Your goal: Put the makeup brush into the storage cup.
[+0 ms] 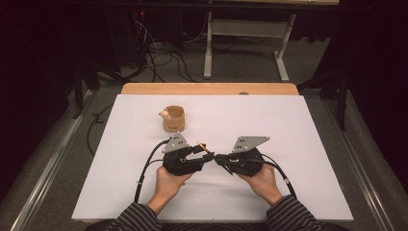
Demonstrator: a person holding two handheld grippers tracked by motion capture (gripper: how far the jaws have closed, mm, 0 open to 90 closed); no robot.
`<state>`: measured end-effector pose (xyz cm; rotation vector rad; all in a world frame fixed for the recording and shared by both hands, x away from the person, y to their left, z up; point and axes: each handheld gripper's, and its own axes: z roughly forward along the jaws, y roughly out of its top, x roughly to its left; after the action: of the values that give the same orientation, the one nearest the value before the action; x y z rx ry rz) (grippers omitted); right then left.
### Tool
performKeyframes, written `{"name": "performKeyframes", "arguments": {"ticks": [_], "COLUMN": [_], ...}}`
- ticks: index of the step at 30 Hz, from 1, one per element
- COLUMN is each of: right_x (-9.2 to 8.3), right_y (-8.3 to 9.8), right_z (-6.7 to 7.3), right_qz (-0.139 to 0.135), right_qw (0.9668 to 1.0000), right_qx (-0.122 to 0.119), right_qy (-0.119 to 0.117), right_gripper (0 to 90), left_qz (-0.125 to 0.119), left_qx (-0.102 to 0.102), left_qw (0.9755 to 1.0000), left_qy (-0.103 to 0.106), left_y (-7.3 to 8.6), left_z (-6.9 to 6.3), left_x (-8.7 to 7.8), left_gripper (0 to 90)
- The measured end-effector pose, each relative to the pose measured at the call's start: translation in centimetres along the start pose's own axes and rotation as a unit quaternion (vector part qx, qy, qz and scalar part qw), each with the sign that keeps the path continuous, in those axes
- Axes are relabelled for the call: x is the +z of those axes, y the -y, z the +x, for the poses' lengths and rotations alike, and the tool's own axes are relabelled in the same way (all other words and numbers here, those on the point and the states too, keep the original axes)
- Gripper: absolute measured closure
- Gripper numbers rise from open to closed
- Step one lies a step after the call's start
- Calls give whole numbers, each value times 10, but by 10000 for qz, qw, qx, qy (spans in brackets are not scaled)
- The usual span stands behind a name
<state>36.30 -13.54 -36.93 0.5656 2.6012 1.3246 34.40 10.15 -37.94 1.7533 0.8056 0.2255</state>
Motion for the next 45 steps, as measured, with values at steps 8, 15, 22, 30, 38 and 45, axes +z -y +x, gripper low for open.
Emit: {"name": "performKeyframes", "arguments": {"ticks": [8,15,22,30,38,45], "right_x": [2,4,5,5,6,7], "right_y": [-1,-1,-1,-2,-2,-2], "right_z": [2,3,4,4,5,5], "right_qz": [-27,-29,-41,-37,-50,-57], "right_qw": [10000,10000,10000,10000,10000,9999], "right_qx": [-44,-50,-71,-66,-66,-89], "right_qy": [-11,-17,-20,-22,-14,-17], "right_gripper": [856,856,856,856,856,855], "left_qz": [11,-8,-33,-53,-70,-56], "left_qx": [-83,-98,-138,-169,-209,-234], "left_qw": [9999,9999,9999,9998,9997,9996], "left_qy": [58,82,93,97,132,162], "left_y": [1,2,3,4,4,5], "left_z": [2,1,2,3,3,4], "left_x": [1,1,1,2,2,3], "left_gripper": [586,626,652,676,682,705]}}
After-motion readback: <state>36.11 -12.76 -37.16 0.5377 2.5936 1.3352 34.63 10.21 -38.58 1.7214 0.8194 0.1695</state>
